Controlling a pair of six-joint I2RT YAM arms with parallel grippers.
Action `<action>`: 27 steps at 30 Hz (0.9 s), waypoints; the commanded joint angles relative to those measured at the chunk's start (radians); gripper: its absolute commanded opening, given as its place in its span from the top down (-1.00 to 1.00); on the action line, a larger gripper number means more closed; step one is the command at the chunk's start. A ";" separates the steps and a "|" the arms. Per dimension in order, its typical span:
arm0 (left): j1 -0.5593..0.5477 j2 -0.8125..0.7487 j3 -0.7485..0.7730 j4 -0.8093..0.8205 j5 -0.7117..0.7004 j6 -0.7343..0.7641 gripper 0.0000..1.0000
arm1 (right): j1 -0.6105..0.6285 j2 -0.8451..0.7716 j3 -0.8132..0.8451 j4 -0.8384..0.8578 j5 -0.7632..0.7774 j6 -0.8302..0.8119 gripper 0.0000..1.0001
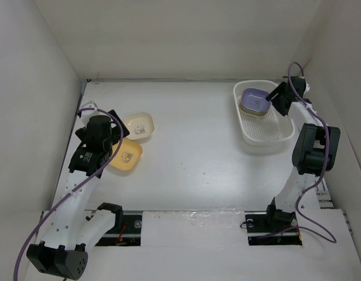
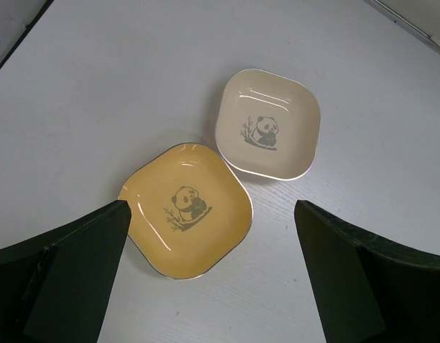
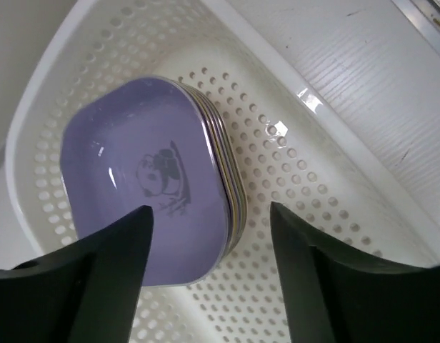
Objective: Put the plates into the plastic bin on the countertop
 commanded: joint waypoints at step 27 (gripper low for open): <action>0.228 0.097 0.021 -0.039 -0.075 -0.119 -0.99 | 0.947 0.458 0.724 -0.130 -0.058 -0.323 -0.93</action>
